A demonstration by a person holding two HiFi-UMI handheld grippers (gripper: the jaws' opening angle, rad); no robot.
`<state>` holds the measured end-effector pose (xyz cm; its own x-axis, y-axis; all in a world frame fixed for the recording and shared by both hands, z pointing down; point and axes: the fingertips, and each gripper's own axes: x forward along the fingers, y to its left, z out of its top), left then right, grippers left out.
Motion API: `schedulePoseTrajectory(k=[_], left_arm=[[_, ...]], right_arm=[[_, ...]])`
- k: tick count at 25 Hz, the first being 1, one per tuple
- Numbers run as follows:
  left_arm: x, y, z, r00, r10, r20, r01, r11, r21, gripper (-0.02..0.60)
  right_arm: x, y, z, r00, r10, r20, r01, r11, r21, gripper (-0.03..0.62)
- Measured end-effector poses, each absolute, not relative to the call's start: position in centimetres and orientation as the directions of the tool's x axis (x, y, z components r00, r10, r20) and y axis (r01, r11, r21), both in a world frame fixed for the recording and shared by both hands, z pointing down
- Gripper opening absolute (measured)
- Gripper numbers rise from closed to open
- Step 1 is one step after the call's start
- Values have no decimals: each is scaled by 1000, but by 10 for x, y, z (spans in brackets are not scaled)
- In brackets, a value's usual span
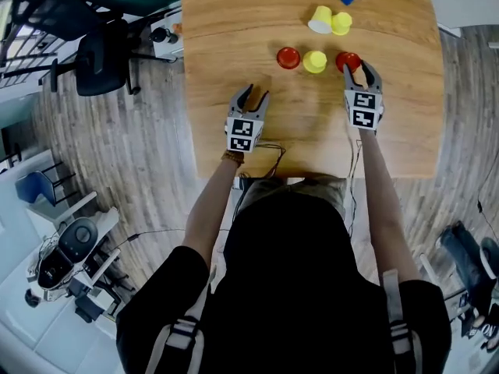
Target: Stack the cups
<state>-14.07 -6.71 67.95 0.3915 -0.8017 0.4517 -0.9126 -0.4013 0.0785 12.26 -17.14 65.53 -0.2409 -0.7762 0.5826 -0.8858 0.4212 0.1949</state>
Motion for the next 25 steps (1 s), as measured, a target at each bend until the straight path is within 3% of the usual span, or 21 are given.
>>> schedulePoseTrajectory(k=[10,25], left_arm=[[-153,-72,598,390,-873,292,-915,-403,15,199],[-149,-59,560,319,-925,206,-943,-332,-31,91]], right_arm=[[114,-159,658,-233,-788,569,-908,386,163,196],[108,-154,672,-239,-773,588,-914,383,132,195]])
